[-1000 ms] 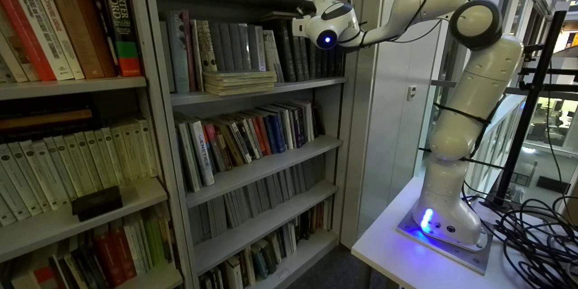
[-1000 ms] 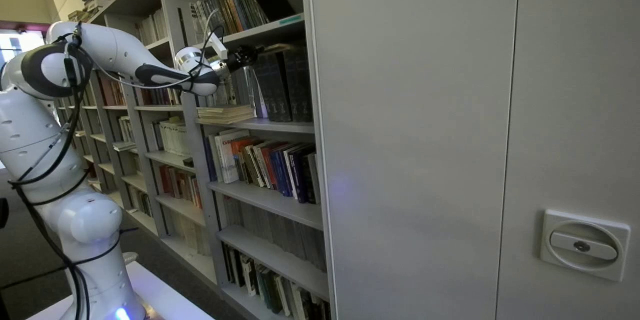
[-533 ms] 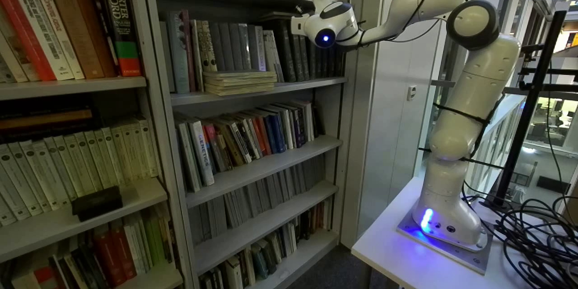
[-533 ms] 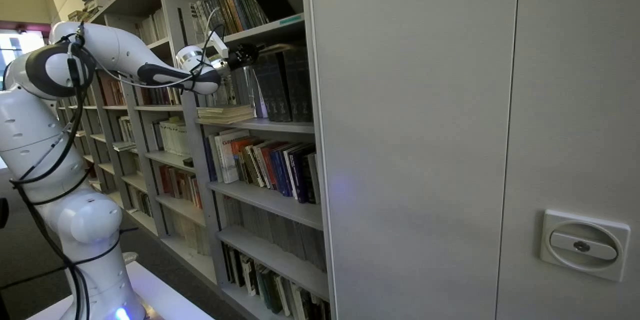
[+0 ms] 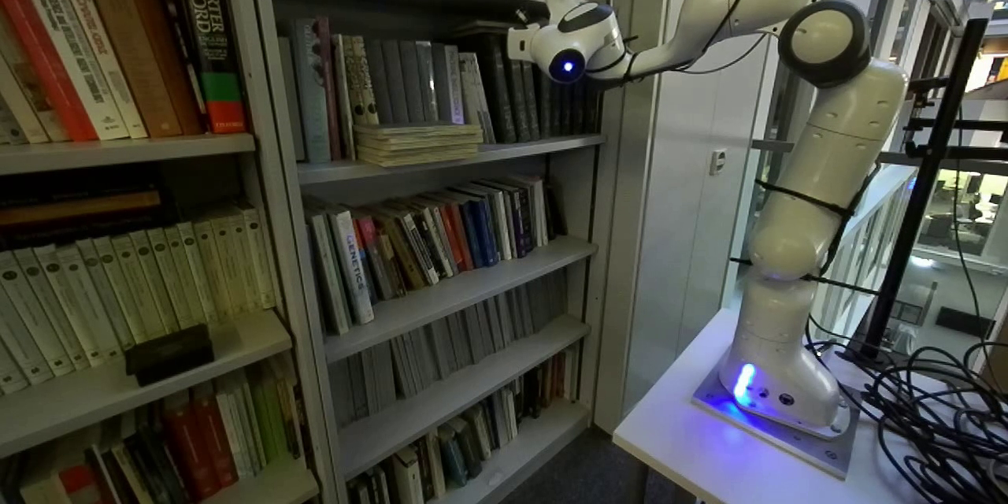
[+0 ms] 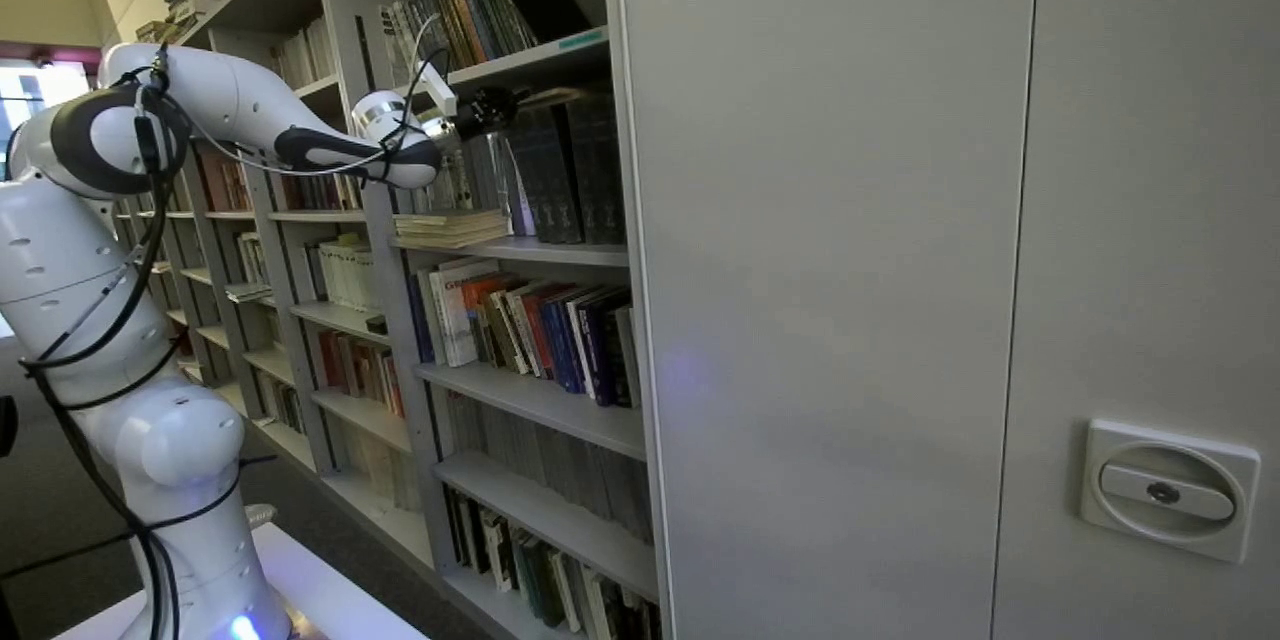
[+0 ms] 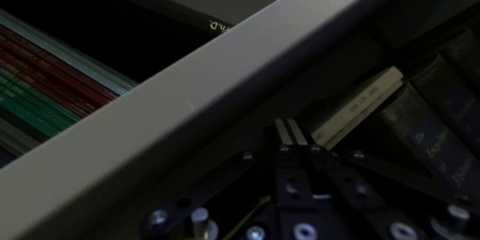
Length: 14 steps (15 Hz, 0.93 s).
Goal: Pick up one of the paper books and put it on top of the large encyclopedia books
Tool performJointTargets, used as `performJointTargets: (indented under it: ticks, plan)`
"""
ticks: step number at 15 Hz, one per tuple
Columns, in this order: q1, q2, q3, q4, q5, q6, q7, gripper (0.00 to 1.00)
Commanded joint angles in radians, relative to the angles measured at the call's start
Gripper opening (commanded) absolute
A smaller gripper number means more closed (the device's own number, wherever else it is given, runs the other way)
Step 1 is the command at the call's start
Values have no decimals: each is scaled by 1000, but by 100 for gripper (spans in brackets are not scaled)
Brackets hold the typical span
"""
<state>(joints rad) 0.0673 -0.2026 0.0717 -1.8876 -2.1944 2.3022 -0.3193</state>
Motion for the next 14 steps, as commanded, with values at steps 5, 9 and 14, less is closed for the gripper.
performJointTargets:
  ticks: [5,9,14]
  plan:
    - [3,-95,0,-75,85,27,19,0]
    - [14,-116,4,-110,117,30,18,0]
    - [27,-96,23,-93,98,28,4,0]
